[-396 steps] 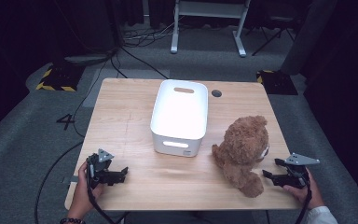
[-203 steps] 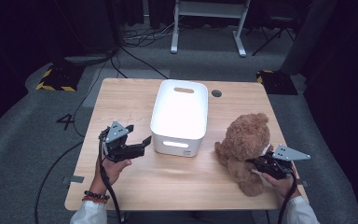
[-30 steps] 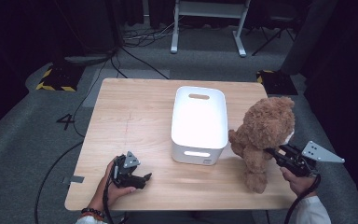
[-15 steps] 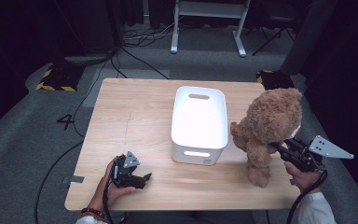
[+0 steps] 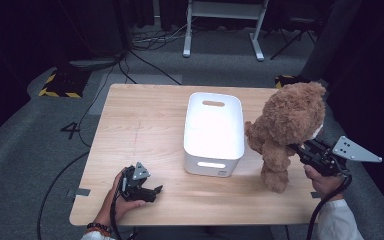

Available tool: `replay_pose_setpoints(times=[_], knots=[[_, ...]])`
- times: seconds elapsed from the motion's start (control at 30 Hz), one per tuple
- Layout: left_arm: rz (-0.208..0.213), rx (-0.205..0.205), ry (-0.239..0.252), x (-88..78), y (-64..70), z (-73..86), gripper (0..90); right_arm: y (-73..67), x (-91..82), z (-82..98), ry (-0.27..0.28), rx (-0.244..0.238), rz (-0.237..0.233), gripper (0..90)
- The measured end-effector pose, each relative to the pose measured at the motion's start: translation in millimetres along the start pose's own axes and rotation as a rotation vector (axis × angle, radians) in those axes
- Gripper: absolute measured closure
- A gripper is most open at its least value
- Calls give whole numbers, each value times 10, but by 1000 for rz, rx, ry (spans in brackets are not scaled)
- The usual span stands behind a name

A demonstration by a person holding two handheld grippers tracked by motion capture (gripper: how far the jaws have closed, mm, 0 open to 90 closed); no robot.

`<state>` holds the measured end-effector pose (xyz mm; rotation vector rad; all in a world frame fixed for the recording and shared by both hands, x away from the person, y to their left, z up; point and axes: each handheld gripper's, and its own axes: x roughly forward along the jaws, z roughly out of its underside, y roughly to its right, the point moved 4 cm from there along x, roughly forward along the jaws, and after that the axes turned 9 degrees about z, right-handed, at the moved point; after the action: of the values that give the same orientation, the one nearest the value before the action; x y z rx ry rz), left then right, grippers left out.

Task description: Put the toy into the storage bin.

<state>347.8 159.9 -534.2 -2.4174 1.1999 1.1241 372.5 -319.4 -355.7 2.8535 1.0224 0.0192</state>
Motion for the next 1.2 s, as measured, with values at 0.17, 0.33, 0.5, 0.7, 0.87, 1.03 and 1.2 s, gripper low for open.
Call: replay_pose_setpoints(times=[0.17,0.33,0.5,0.7,0.87,1.03,1.2], knots=[[-1,-1,0,0,0,0,150,-21,38,-67,9,-4,-6,706],[-1,-1,0,0,-1,0,150,-68,110,-133,15,-12,-17,706],[-1,-1,1,0,0,0,150,-108,209,-185,13,-22,-23,705],[-1,0,0,-1,-1,0,150,-172,306,-242,19,-22,-39,705],[-1,-1,0,0,0,0,150,-228,396,-284,22,-25,-53,705],[-1,-1,0,-1,-1,0,151,-287,489,-321,19,-33,-65,705],[-1,-1,1,0,0,0,150,-333,568,-330,15,-37,-72,705]])
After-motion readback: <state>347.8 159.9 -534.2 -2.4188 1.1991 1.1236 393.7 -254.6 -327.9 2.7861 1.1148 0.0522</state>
